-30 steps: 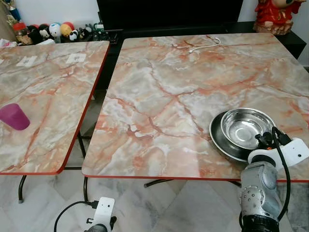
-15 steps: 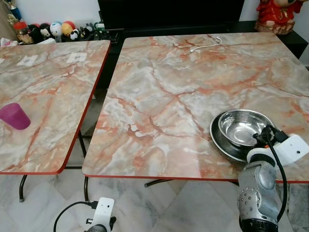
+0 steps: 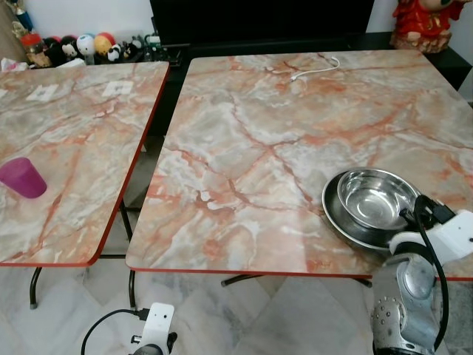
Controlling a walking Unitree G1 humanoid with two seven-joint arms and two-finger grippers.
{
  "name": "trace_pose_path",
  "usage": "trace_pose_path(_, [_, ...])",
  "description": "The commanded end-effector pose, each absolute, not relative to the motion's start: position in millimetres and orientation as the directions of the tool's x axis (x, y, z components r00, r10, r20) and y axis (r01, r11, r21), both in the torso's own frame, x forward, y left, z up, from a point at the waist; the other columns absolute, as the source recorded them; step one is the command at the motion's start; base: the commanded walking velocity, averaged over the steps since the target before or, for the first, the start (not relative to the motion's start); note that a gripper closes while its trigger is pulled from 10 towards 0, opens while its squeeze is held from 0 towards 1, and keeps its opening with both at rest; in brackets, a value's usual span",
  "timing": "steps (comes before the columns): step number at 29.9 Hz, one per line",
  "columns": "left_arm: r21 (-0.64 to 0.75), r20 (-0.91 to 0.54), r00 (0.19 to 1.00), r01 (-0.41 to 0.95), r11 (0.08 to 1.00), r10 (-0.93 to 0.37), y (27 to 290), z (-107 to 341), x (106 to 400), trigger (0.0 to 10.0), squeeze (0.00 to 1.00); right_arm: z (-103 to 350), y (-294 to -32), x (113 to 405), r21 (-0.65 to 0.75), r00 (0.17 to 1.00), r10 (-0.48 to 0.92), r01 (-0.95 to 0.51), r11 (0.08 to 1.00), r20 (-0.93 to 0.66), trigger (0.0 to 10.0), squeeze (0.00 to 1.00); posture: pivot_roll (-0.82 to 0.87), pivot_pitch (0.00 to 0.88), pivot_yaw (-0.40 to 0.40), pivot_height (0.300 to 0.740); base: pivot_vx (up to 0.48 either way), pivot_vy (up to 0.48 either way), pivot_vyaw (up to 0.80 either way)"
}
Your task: Setting the table
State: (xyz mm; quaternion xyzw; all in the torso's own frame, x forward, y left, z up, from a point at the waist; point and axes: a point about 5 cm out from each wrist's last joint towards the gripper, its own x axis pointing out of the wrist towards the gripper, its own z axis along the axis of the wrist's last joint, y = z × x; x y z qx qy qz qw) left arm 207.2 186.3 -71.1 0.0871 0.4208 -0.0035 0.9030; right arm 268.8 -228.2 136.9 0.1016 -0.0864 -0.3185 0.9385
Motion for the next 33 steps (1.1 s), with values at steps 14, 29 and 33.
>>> trace_pose_path(14, [0.147, -0.788, 0.61, 0.048, 0.988, 0.088, 192.4, -77.0, 195.7, 10.0, 0.0, 157.4, -182.2, 288.8, -0.035, 0.969, -0.009, 0.018, 0.999, 0.249, 10.0, 0.0, -0.13, 0.056, 0.05, 0.74, 0.0, 0.0, 0.0])
trace_pose_path(29, [0.15, -0.794, 0.602, 0.056, 0.987, 0.087, 192.5, -79.2, 191.2, 10.0, 0.0, 152.2, -156.9, 294.8, 0.079, 0.973, 0.033, -0.052, 0.996, 0.23, 10.0, 0.0, -0.13, 0.012, 0.053, 0.74, 0.0, 0.48, 0.0])
trace_pose_path(33, [0.149, -0.796, 0.599, 0.056, 0.987, 0.086, 192.2, -79.8, 190.2, 10.0, 0.0, 154.5, -151.0, 298.5, 0.089, 0.97, 0.05, -0.073, 0.993, 0.24, 10.0, 0.0, -0.13, 0.0, 0.052, 0.74, 0.0, 0.48, 0.0])
